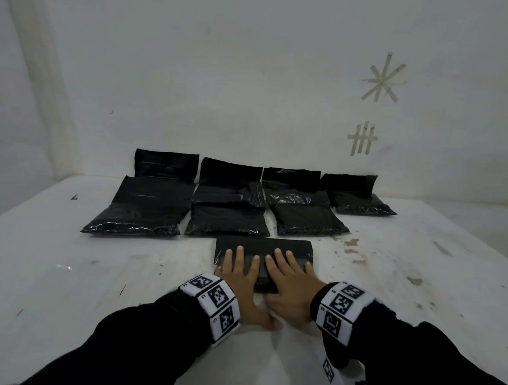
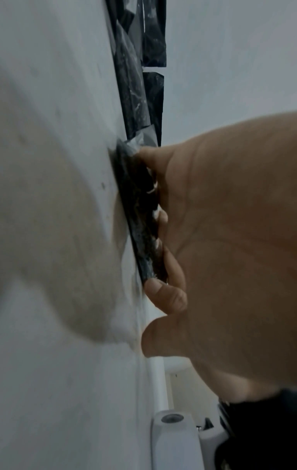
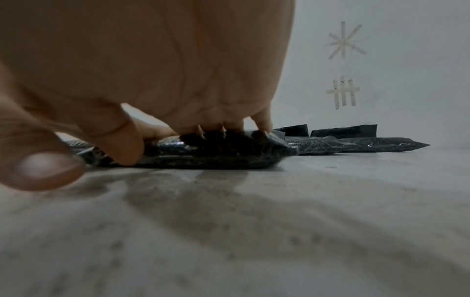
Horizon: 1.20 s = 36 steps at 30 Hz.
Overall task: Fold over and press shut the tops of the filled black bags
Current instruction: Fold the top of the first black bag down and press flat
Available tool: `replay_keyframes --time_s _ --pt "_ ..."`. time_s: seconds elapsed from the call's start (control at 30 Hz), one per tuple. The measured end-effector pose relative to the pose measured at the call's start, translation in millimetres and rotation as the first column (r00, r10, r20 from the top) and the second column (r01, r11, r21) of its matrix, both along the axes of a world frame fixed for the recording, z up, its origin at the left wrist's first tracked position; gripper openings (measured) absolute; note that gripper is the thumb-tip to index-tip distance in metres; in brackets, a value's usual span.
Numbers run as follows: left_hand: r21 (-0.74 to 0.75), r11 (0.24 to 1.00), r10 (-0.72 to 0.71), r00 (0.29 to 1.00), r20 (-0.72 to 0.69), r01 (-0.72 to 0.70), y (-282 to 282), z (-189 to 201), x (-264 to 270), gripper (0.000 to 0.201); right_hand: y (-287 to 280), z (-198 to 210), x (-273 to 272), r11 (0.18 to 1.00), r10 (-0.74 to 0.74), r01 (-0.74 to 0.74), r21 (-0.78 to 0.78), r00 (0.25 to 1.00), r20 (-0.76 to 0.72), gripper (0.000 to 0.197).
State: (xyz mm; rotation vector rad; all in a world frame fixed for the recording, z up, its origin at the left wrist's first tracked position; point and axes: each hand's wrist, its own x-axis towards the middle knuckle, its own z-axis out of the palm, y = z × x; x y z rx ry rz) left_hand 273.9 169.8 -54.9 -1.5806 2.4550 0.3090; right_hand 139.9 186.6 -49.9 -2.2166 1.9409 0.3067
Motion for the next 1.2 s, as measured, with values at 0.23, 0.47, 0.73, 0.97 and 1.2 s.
replay_keyframes --time_s 0.23,0.47,0.73,0.97,1.2 --pt "-0.004 1.0 -0.007 1.0 0.005 0.007 -7.7 -7.4 1.0 0.127 -0.4 -0.4 -1.8 1.0 0.018 -0.018 0.015 0.999 -0.039 0.077" --pt "-0.026 0.999 0.024 0.999 -0.033 -0.025 -3.2 -3.7 0.4 0.124 -0.1 3.4 -5.2 0.999 -0.039 0.039 0.009 0.999 -0.011 0.079" --pt "-0.118 0.99 0.086 0.989 0.12 -0.071 -1.8 0.4 -1.6 0.114 -2.2 13.2 -13.9 0.997 -0.079 0.077 0.018 0.987 0.141 0.064" --pt "0.058 0.983 0.171 0.984 0.043 -0.173 0.9 3.6 0.2 0.108 -3.7 14.4 -10.8 0.989 -0.151 0.15 0.013 0.984 0.091 0.062" --pt "0.112 0.972 0.212 0.976 -0.045 -0.206 -2.8 16.1 12.7 0.074 -2.8 13.1 -15.9 0.976 -0.205 0.214 -0.031 0.961 0.187 0.062"
